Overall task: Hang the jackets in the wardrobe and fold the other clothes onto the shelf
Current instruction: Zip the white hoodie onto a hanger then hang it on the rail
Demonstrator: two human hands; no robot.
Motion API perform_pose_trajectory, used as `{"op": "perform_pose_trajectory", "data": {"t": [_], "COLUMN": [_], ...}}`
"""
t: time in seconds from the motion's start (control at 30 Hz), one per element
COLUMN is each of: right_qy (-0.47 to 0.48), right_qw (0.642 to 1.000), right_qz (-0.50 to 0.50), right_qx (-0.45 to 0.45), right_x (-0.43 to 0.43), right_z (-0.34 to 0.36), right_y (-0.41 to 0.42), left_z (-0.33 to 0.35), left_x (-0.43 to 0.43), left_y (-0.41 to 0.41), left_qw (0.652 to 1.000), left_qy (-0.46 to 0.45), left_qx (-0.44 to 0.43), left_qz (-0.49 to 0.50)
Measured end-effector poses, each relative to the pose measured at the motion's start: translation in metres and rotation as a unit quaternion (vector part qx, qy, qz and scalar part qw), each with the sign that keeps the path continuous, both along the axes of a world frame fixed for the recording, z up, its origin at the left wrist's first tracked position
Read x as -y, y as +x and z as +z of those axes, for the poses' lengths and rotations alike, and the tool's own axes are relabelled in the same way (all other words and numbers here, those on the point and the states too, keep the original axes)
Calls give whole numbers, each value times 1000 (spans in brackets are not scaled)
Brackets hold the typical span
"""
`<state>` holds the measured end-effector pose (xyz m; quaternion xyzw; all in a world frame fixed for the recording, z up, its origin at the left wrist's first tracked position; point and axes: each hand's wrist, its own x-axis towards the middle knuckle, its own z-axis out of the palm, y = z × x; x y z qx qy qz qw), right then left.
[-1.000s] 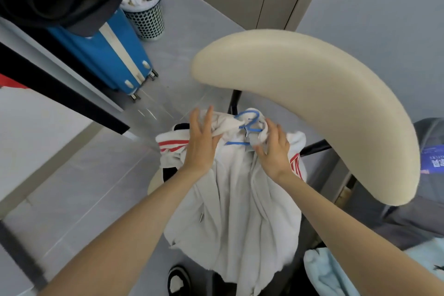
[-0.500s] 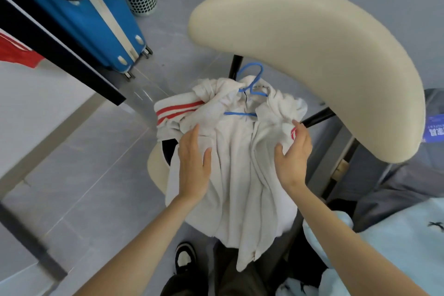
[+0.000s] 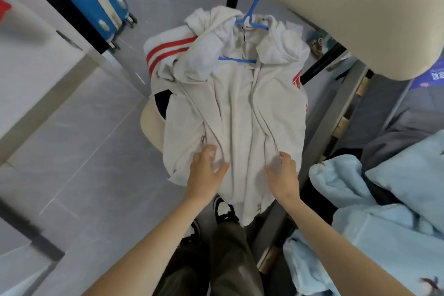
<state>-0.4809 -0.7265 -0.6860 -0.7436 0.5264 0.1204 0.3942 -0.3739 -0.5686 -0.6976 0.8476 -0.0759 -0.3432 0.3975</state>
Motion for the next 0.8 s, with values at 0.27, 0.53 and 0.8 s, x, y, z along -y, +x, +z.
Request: {"op": "perform_pose_trajectory", "data": {"t": [0.27, 0.53, 0.8], "right_qy": [-51, -138, -81], "right_qw": [987, 959, 964], "right_qz": [55, 53, 36], "right_qx": [141, 242, 249], "right_x": [-13, 3, 23], "right_z": [7, 66, 78], "right_y": [-3, 30, 91], "left_z": [-16, 45, 103], "left_x": [17, 10, 78], "left_y": [4, 18, 122], "left_qw": [982, 994, 959], "left_qy": [108, -48, -249], "left_qx": [134, 91, -21], "left_qz": [-74, 30, 133]}}
